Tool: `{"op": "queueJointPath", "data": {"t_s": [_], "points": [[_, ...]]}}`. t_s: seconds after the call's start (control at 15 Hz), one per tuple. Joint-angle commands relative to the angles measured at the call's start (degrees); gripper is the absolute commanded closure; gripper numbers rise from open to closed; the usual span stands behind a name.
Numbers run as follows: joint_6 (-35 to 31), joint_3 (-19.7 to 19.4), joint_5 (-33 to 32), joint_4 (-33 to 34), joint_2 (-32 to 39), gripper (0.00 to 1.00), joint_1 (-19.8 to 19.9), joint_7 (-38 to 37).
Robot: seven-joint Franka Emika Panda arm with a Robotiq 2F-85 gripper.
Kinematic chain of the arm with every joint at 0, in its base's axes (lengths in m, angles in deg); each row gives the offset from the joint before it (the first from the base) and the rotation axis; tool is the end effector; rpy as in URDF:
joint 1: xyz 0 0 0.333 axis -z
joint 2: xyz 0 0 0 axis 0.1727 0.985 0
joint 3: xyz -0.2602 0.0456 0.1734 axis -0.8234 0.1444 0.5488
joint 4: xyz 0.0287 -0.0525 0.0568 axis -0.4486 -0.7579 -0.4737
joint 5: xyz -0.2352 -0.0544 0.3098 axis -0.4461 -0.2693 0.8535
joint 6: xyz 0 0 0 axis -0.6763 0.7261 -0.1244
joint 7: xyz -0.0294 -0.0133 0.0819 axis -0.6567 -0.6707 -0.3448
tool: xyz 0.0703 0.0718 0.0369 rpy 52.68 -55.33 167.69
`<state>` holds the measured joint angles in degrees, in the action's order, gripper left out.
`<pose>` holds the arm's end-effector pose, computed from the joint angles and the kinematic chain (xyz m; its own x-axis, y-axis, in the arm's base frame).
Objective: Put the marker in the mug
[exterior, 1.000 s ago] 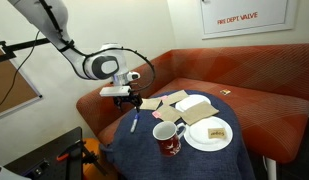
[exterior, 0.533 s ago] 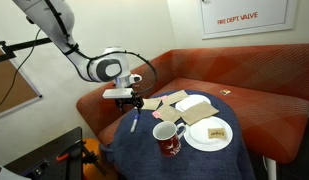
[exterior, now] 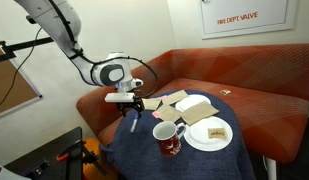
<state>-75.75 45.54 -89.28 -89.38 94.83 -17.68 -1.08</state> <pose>0.4809 0.1812 0.0694 0.6793 0.7265 -0.1037 0.7180 -0.6872 -0.1110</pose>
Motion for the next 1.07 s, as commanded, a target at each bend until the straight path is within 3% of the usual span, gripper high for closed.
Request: {"op": "queueJointPath", "data": {"t_s": [0.0, 0.2, 0.47, 0.53, 0.67, 0.73, 0.8, 1.0], "points": [[-1.20, -0.16, -1.64, 1.89, 2.21, 0.00, -0.01, 0.37], [-0.98, -0.23, -2.29, 3.04, 3.46, 0.00, -0.17, 0.39], [-0.64, -0.24, -2.58, 4.48, 5.01, 0.14, -0.17, 0.41], [-0.57, -0.18, -2.56, 4.74, 5.32, 0.22, -0.10, 0.43], [-0.38, -0.13, -2.54, 5.32, 5.89, 0.21, -0.03, 0.44], [-0.36, -0.14, -2.55, 5.57, 6.17, 0.27, -0.04, 0.42], [-0.32, -0.11, -2.54, 5.75, 6.38, 0.24, -0.02, 0.42], [-0.30, 0.02, -2.42, 6.11, 6.81, 0.37, 0.10, 0.42]]}}
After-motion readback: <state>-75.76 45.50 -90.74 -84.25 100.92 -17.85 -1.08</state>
